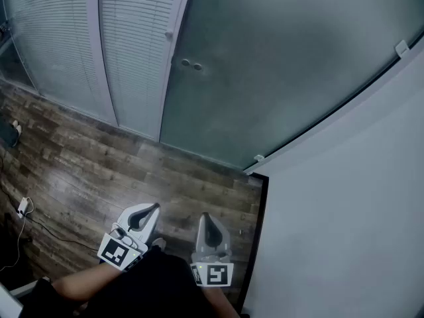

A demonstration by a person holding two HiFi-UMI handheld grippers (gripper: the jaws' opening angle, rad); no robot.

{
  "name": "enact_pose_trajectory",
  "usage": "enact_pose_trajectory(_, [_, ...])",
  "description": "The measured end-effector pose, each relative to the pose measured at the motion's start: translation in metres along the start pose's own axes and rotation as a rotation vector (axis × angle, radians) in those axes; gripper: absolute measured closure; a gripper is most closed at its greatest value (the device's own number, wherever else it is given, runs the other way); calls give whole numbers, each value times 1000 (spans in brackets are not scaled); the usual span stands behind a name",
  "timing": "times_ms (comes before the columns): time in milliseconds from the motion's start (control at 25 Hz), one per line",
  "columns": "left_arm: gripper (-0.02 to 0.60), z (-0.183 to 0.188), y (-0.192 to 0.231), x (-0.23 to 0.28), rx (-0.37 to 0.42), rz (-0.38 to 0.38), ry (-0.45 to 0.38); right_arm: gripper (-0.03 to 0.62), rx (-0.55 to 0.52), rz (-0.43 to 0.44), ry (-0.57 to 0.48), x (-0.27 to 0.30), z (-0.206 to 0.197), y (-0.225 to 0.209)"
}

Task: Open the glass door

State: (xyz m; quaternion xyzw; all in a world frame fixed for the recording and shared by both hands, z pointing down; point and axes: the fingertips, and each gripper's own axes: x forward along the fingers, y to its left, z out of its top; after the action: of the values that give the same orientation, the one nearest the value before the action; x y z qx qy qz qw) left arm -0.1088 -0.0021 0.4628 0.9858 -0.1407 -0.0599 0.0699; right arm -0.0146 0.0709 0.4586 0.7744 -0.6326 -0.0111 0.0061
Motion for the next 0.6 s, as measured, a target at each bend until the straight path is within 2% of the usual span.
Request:
enact_pose_trajectory(160, [581, 2, -9, 5, -3, -9, -11, 594, -18, 17, -19, -3, 6, -4])
enact_pose_trajectory(280, [581, 3, -10, 6, -28, 2, -18, 594, 14, 23, -32, -9, 7, -8])
enact_pose_trajectory(400, [581, 3, -3, 0, -35, 33, -30, 592, 39, 29, 4, -11, -3, -11])
enact_pose_trajectory(600, [581, -5, 2, -14, -22, 70, 1, 592, 81, 30, 26, -17, -14, -13])
